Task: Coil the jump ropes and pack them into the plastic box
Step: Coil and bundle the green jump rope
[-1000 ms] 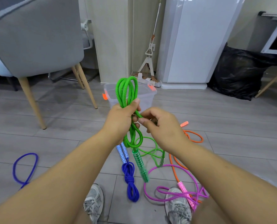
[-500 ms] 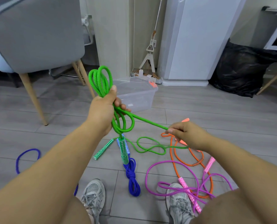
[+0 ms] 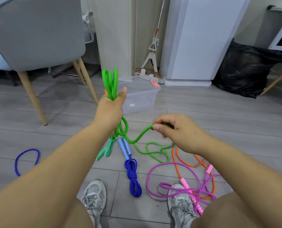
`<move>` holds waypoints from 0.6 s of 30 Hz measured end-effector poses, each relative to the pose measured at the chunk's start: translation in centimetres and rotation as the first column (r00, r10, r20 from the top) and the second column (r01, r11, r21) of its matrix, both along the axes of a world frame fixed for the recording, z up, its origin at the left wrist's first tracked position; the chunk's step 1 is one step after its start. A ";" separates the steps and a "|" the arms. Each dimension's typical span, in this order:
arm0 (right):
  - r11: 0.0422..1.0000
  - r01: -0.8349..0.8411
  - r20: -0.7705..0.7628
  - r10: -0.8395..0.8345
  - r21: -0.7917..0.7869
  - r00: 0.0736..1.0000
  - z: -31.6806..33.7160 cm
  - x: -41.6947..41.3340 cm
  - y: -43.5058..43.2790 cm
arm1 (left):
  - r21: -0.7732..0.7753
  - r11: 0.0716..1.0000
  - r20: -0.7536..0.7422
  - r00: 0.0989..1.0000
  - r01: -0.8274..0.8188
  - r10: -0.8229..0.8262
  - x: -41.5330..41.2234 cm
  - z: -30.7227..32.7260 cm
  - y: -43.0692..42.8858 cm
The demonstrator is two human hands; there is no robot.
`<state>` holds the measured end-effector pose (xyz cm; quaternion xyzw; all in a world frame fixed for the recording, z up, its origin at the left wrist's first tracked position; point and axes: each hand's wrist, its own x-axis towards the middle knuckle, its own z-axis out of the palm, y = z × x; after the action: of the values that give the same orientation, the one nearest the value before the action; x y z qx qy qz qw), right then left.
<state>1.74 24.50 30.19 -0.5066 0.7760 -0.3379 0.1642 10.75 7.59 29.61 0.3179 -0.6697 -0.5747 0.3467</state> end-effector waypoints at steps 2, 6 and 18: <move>0.997 0.021 0.083 -0.014 -0.081 0.996 0.5 0.7 -0.8 | 0.016 0.999 0.020 0.999 0.040 -0.040 -0.2 -0.3 0.5; 0.986 0.048 0.122 -0.028 -0.163 0.992 0.9 1.3 -2.6 | 0.105 0.984 -0.021 0.990 0.144 -0.143 -0.7 -0.4 1.6; 0.972 0.170 -0.056 -0.181 -0.160 0.982 0.2 0.4 -4.8 | 0.285 0.922 0.015 0.961 0.262 -0.277 -1.1 -1.1 2.3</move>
<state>2.16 19.72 30.38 -0.4587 0.7945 -0.3924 0.0667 9.63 9.92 28.47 0.2842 -0.6280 -0.6971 0.1973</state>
